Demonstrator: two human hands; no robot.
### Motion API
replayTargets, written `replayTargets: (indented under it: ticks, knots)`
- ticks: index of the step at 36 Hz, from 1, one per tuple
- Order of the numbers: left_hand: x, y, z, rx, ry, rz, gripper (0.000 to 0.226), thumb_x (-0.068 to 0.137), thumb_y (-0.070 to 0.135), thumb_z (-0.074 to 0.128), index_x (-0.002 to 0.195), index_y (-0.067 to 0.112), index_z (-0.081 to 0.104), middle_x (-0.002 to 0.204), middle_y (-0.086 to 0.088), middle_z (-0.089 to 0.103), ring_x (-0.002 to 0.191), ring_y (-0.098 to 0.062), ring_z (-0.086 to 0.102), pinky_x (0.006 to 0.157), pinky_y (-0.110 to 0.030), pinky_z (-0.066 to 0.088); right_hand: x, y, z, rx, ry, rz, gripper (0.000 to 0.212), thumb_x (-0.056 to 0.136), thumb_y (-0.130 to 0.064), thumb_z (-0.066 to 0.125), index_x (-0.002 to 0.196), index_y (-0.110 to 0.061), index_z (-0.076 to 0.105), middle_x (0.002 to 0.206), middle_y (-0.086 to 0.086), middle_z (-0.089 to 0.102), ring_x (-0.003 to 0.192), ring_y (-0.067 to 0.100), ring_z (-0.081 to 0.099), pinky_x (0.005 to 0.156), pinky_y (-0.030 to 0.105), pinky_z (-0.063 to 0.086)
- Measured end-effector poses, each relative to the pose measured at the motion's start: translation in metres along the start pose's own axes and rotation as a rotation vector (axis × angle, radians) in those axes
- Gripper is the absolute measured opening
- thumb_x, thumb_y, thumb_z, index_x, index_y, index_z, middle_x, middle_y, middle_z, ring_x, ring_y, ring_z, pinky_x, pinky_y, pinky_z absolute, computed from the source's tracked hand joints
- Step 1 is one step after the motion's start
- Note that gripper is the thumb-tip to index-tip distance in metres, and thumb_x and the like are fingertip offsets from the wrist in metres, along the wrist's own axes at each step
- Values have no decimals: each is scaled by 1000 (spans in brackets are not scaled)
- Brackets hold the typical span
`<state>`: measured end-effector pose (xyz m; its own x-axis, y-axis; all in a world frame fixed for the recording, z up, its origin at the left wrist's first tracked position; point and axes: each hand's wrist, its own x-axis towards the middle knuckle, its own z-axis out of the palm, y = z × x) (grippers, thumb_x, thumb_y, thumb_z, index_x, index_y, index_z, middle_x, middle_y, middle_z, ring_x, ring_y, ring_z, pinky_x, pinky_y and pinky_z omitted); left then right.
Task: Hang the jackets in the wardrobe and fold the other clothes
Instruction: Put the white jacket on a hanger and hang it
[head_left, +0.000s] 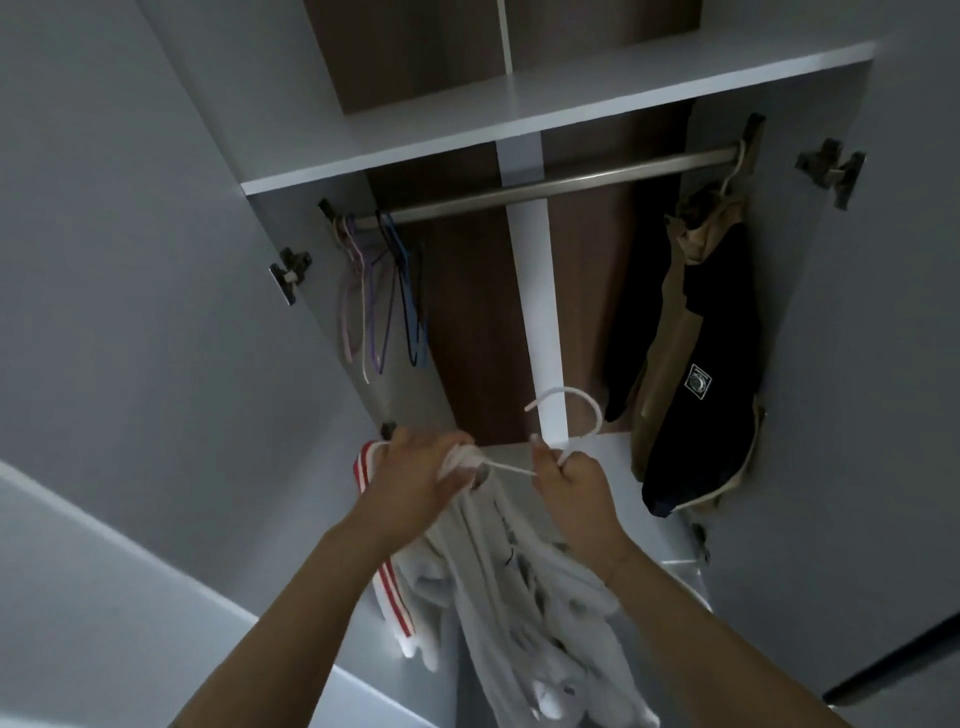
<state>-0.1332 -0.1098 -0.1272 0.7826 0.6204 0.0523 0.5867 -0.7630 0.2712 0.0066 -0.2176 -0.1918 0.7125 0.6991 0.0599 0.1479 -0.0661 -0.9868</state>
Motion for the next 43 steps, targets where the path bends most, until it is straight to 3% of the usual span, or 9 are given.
replayTargets:
  ticks: [5, 9, 14, 19, 24, 28, 31, 35, 43]
  knots:
    - [-6, -18, 9, 291, 165, 143, 36, 89, 58, 47, 108, 31, 61, 118, 4, 50, 118, -18, 44, 108, -41, 18, -6, -2, 17, -18, 2, -65, 55, 96, -39, 48, 47, -16, 43, 42, -5, 40, 38, 5, 39, 45, 14, 32]
    - [2, -27, 10, 66, 115, 238, 38, 96, 51, 33, 97, 23, 57, 91, 4, 57, 71, -7, 48, 58, -20, 29, 11, -25, 10, -230, 30, -227, 55, 96, -39, 52, 44, -19, 50, 38, -7, 46, 42, 7, 48, 50, 16, 36]
    - [13, -35, 10, -318, 273, 137, 25, 99, 35, 42, 75, 32, 48, 69, 12, 47, 63, 1, 47, 57, -21, 36, 31, -68, -1, -290, 154, -629, 11, 90, -18, 65, 80, -13, 69, 75, -8, 62, 74, 2, 53, 71, 6, 37]
    - [31, -45, -16, -737, 352, 28, 31, 100, 18, 48, 72, 30, 52, 62, 21, 54, 59, 7, 49, 61, -7, 37, 6, -35, -3, -251, 234, -850, 15, 90, -11, 53, 98, -14, 66, 96, -3, 61, 91, 9, 55, 84, 13, 41]
    - [43, -46, -48, -931, 320, 45, 27, 100, 19, 47, 75, 21, 56, 63, 15, 51, 60, 2, 49, 57, -10, 40, -10, 61, 10, -392, -93, -356, 26, 89, -24, 61, 116, -24, 62, 104, -7, 59, 95, 3, 51, 87, 29, 49]
    - [46, -40, -72, -1045, 354, 22, 40, 100, 22, 47, 63, 33, 61, 60, 16, 52, 57, 1, 50, 55, -11, 41, 4, 88, 28, -387, -281, -26, 65, 83, -42, 71, 138, -29, 39, 124, -15, 44, 115, 7, 46, 103, 24, 40]
    - [47, -38, -86, -1097, 383, 19, 35, 99, 26, 48, 67, 29, 61, 63, 11, 53, 60, -2, 52, 57, -15, 42, 18, 84, 49, -352, -333, 30, 50, 85, -42, 68, 128, -25, 48, 115, -15, 50, 109, 8, 50, 96, 18, 42]
    - [43, -48, -94, -1120, 398, 44, 33, 99, 28, 47, 70, 28, 61, 66, 8, 53, 61, -5, 52, 57, -16, 44, 31, 75, 70, -235, -212, 51, 11, 95, -28, 59, 84, -25, 58, 81, -13, 58, 84, 14, 58, 60, 4, 40]
    - [24, -94, -103, -951, 399, -37, 24, 99, 18, 47, 77, 20, 57, 60, 15, 53, 54, 5, 49, 50, -10, 39, 80, 38, 15, 16, -155, 75, 18, 97, 2, 46, 98, 11, 62, 92, 23, 62, 85, 23, 55, 71, 17, 45]
